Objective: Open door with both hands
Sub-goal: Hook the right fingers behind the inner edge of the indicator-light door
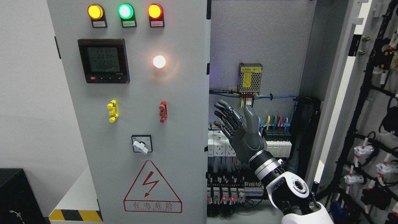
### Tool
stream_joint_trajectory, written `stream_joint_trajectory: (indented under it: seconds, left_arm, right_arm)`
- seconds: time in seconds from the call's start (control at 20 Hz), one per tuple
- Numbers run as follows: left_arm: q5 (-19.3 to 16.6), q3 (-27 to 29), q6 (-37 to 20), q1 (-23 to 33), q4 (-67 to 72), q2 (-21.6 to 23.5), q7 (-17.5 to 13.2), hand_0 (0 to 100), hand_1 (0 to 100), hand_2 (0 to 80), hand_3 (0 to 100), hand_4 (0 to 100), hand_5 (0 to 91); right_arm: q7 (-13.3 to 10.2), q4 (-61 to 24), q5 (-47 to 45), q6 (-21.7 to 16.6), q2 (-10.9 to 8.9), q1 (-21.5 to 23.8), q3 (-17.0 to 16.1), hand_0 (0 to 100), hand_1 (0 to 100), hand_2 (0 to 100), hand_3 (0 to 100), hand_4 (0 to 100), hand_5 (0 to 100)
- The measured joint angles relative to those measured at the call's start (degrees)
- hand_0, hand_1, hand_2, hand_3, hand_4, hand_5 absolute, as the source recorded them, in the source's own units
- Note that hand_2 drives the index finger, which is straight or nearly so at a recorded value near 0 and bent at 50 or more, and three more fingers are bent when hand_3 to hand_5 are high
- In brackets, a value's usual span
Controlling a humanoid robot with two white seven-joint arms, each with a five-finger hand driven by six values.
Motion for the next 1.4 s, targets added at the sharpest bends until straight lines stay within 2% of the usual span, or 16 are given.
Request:
stream_joint_trajectory:
  seconds: [0.5,0.7,0.8,1.2,1.4]
  left_arm:
    - [0.0,0.0,0.0,0.0,0.0,0.0,0.0,0,0,0.0,0,0,0.0]
    - [0.0,0.0,0.0,0.0,0.0,0.0,0.0,0,0,0.0,0,0,0.0]
    - [0.0,0.0,0.0,0.0,0.0,0.0,0.0,0,0,0.0,0,0,0.0]
    - [0.0,0.0,0.0,0.0,0.0,0.0,-0.1,0,0,0.0,0,0,0.0]
    - [0.0,0.0,0.0,0.0,0.0,0.0,-0.1,0,0,0.0,0,0,0.0]
  right_arm:
    - [0.6,1.4,-3.5,2.7,-0.27,-1.3,-1.2,0,0,0,0,0,0]
    - [4.6,1.6,-5.0,3.3,-0.34,-1.9,-1.4,0,0,0,0,0,0]
    - [6.0,1.7,-5.4,3.4,-0.36,-2.1,-1.5,0,0,0,0,0,0]
    - [7.9,2.2,-6.0,4.0,-0.45,-2.8,-1.8,0,0,0,0,0,0]
    - [10.0,2.3,-6.0,5.2,-0.49,-3.1,-1.8,0,0,0,0,0,0]
